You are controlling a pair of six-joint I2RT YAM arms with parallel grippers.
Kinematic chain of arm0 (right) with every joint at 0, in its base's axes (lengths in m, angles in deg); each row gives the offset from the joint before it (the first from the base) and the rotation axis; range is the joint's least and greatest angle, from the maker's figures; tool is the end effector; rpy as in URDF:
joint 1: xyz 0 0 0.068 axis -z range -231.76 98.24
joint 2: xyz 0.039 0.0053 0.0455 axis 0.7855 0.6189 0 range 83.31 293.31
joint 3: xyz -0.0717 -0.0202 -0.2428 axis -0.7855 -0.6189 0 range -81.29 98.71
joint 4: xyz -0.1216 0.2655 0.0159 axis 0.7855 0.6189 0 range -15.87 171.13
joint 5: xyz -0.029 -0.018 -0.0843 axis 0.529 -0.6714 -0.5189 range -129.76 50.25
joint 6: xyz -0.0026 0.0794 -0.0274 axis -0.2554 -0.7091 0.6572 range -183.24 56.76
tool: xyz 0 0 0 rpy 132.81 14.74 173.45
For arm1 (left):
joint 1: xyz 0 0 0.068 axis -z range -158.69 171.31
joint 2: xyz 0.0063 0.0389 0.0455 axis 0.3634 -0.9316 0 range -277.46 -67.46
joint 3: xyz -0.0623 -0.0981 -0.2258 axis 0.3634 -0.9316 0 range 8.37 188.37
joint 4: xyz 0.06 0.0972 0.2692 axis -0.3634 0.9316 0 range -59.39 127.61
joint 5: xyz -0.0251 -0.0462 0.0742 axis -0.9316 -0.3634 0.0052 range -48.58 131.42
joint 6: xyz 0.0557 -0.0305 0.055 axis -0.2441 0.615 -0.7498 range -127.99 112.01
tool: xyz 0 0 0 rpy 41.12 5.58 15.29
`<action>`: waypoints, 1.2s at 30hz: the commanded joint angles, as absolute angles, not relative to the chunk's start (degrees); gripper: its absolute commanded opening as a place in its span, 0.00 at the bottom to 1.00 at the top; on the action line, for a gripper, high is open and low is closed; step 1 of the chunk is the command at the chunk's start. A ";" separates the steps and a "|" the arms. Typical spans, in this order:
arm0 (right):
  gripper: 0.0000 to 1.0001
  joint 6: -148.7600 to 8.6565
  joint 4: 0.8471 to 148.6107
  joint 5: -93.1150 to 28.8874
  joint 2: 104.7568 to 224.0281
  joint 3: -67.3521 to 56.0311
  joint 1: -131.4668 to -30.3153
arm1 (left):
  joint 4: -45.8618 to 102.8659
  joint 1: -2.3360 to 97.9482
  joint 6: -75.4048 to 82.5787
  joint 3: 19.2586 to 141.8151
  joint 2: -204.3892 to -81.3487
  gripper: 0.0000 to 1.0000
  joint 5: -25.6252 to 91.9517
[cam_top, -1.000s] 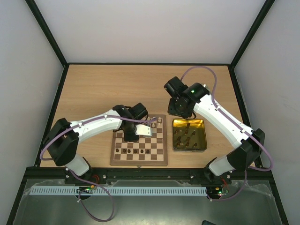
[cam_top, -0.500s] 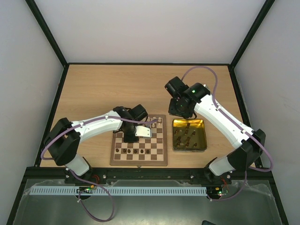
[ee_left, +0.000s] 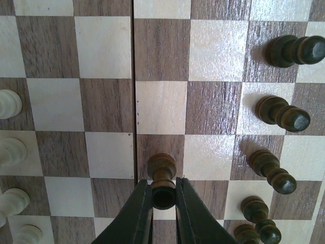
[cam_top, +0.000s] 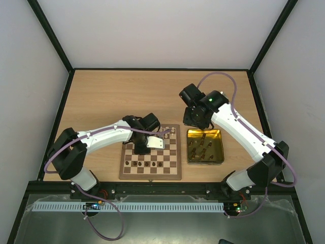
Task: Set up the chess pieces on the board
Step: Pick up the chess piece from the chessboard, then place the chess piece on the chessboard.
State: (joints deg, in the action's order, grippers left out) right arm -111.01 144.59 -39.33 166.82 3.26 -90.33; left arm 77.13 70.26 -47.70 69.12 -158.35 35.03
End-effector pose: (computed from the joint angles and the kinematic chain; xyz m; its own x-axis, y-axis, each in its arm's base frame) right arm 0.2507 0.2005 0.2832 -0.9550 0.1856 -0.2313 0.1217 0.9565 0.2651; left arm 0.2094 -0.2528 0.1272 -0.0022 0.9691 -0.2468 0.9978 0.0185 0.0639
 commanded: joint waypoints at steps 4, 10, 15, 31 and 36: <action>0.41 -111.07 145.48 -41.18 165.16 2.03 -89.91 | 77.80 70.63 -48.31 68.34 -158.71 0.02 36.09; 0.51 -111.45 142.00 -39.30 164.87 -1.72 -89.91 | 81.44 69.95 -47.54 72.11 -157.64 0.02 36.55; 0.51 -110.63 139.12 -36.98 164.73 -4.99 -89.91 | 85.59 69.76 -46.16 75.33 -154.55 0.02 37.16; 0.34 -108.34 133.84 -30.61 166.38 -9.69 -90.76 | 97.74 69.75 -41.39 74.25 -139.10 0.02 38.35; 0.41 -107.89 134.38 -30.48 167.40 -9.18 -90.79 | 99.88 69.98 -42.27 70.80 -135.37 0.02 37.91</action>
